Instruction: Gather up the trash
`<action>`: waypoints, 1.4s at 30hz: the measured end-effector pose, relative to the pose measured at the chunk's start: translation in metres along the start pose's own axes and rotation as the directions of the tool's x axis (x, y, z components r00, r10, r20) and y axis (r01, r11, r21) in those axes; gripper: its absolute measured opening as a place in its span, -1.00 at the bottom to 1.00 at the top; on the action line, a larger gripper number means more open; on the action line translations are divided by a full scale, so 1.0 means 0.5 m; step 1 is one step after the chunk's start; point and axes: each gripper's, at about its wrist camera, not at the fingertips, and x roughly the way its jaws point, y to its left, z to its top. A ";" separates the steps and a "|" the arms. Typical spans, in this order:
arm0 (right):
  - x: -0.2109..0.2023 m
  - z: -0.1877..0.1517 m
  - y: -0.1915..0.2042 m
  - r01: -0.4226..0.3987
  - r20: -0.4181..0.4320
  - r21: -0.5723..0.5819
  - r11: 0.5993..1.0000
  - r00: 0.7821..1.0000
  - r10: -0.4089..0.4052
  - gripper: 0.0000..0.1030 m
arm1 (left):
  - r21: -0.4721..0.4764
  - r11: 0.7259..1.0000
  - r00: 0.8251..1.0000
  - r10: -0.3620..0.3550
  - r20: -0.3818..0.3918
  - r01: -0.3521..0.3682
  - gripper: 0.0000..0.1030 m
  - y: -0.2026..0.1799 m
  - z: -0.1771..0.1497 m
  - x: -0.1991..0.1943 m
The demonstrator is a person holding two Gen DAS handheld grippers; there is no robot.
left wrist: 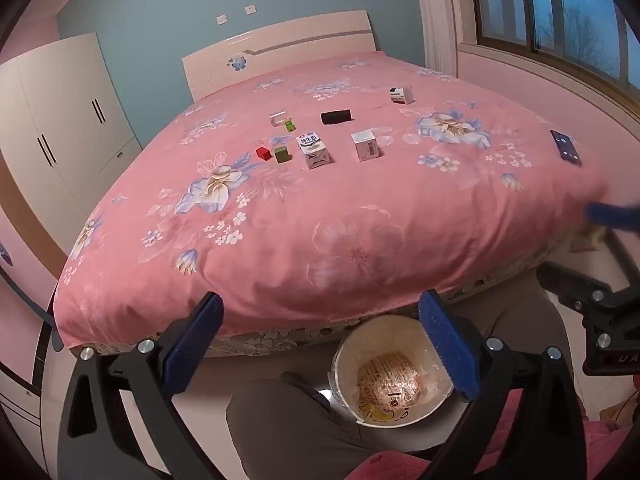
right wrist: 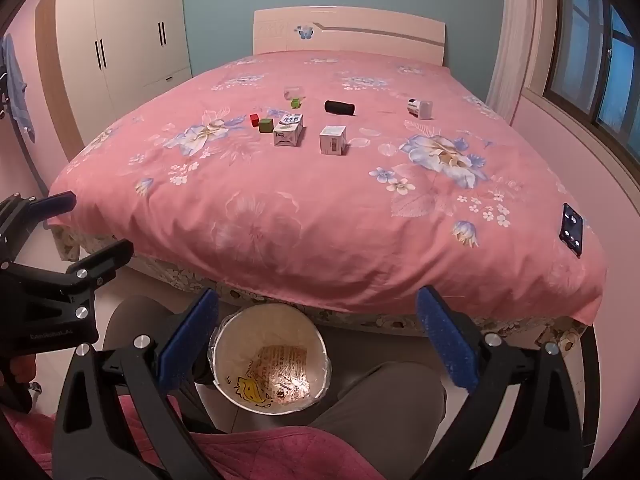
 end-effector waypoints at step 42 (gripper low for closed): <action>-0.017 -0.003 0.005 0.002 0.012 -0.002 1.000 1.000 -0.002 0.87 | 0.003 1.000 1.000 0.009 0.019 -0.009 0.93 0.006 0.011 -0.012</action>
